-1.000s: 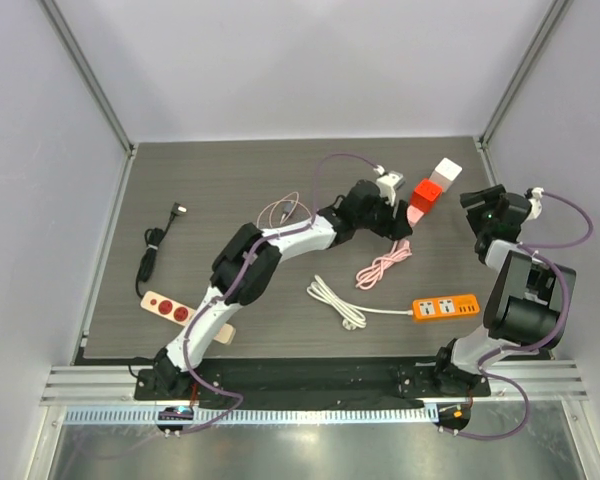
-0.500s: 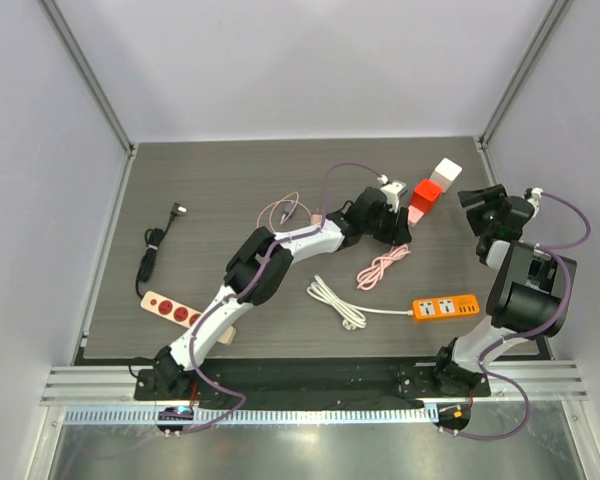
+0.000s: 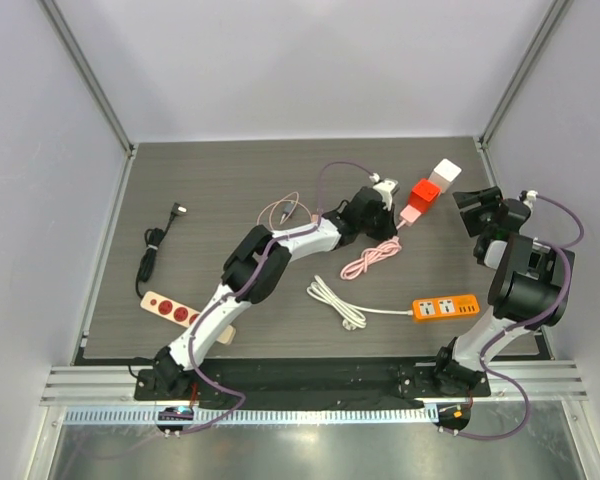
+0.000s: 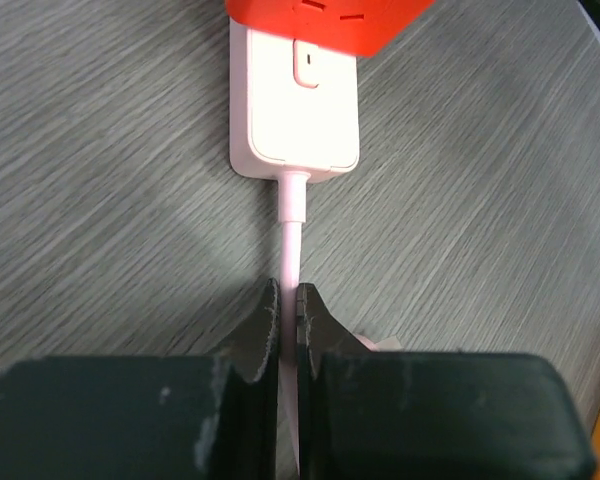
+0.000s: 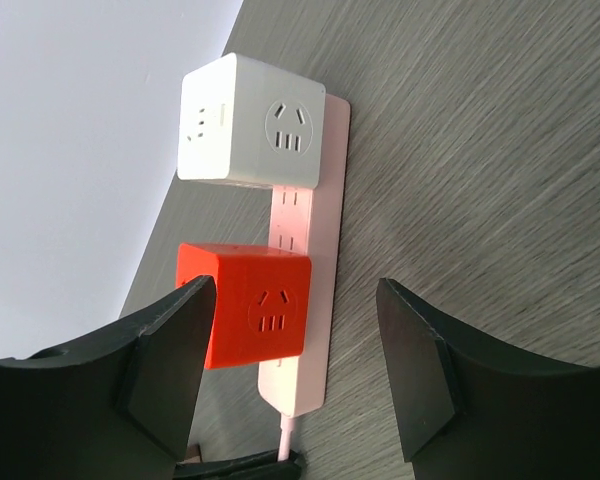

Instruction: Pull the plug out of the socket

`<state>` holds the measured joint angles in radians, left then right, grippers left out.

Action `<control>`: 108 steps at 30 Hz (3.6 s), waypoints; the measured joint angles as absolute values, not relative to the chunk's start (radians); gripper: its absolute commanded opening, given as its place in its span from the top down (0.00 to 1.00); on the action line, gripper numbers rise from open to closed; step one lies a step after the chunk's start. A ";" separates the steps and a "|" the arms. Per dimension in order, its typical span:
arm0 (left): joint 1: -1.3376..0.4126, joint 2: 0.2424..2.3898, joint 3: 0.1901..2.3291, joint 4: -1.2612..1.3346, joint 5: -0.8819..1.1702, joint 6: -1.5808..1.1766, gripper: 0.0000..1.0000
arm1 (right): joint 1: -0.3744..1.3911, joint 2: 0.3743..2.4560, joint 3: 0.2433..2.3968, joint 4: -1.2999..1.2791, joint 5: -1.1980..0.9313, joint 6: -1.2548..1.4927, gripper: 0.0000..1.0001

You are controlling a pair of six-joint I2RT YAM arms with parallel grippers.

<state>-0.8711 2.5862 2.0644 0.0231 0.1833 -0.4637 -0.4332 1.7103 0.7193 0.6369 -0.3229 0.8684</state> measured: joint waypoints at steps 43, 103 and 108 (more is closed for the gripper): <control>-0.867 2.638 2.255 0.018 0.072 -0.208 0.06 | -0.379 1.875 0.808 0.730 -0.509 0.867 0.14; -0.822 2.597 2.111 0.236 0.144 -0.395 1.00 | -0.292 1.904 0.754 0.715 -0.509 0.893 0.23; -0.818 2.597 2.111 0.236 0.159 -0.395 1.00 | -0.292 1.905 0.754 0.723 -0.508 0.912 0.25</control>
<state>-0.8177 2.5973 2.1105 0.2356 0.1589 -0.3954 -0.2916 1.9045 0.7540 0.7235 -0.5076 0.9123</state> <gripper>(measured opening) 0.625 0.755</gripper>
